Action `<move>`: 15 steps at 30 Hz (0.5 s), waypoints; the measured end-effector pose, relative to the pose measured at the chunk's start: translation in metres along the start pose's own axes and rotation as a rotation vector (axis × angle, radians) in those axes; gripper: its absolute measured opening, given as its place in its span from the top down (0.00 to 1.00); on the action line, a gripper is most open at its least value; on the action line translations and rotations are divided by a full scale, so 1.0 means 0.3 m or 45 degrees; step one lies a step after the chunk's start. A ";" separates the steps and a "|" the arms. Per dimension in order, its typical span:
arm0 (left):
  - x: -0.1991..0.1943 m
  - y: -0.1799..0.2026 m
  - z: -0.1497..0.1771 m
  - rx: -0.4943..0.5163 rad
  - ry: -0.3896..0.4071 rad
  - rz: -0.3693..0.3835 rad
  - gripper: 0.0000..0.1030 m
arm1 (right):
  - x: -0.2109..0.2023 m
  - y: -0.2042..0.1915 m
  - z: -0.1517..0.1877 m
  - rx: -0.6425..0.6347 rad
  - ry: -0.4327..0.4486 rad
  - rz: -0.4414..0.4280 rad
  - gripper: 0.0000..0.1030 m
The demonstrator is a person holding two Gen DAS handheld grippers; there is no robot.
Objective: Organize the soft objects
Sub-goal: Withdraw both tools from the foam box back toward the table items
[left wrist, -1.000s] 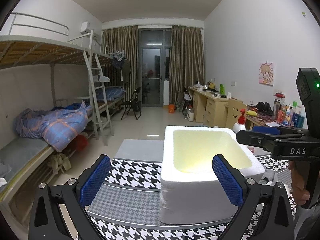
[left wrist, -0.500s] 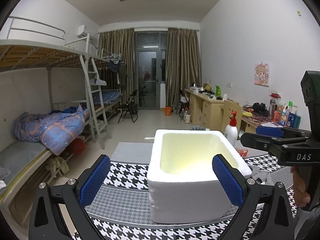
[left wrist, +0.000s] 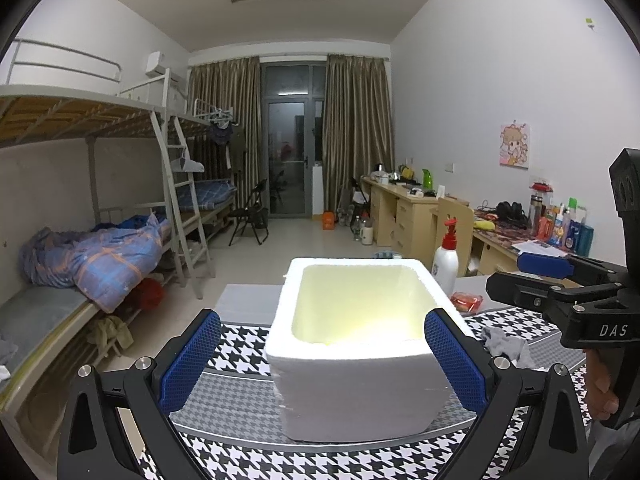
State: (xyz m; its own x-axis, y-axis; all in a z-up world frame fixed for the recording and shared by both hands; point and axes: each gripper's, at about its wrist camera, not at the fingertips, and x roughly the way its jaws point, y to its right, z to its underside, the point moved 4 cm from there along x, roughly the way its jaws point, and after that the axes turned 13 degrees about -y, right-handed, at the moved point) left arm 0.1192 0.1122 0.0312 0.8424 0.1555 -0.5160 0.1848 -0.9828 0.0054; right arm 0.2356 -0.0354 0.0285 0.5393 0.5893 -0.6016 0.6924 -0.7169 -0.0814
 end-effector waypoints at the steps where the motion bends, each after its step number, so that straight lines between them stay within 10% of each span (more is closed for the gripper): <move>1: -0.003 0.004 0.000 0.002 0.002 0.003 0.01 | -0.004 0.003 0.003 0.001 0.003 0.002 0.12; 15: -0.032 0.077 0.011 0.028 0.011 0.080 0.01 | -0.067 0.045 0.068 0.006 0.051 0.062 0.09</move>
State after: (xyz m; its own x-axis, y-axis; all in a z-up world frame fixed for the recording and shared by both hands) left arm 0.1137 0.0877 0.0334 0.8563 0.0944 -0.5078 0.1205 -0.9925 0.0187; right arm 0.2244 -0.0645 0.0231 0.5910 0.5682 -0.5726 0.6628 -0.7467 -0.0569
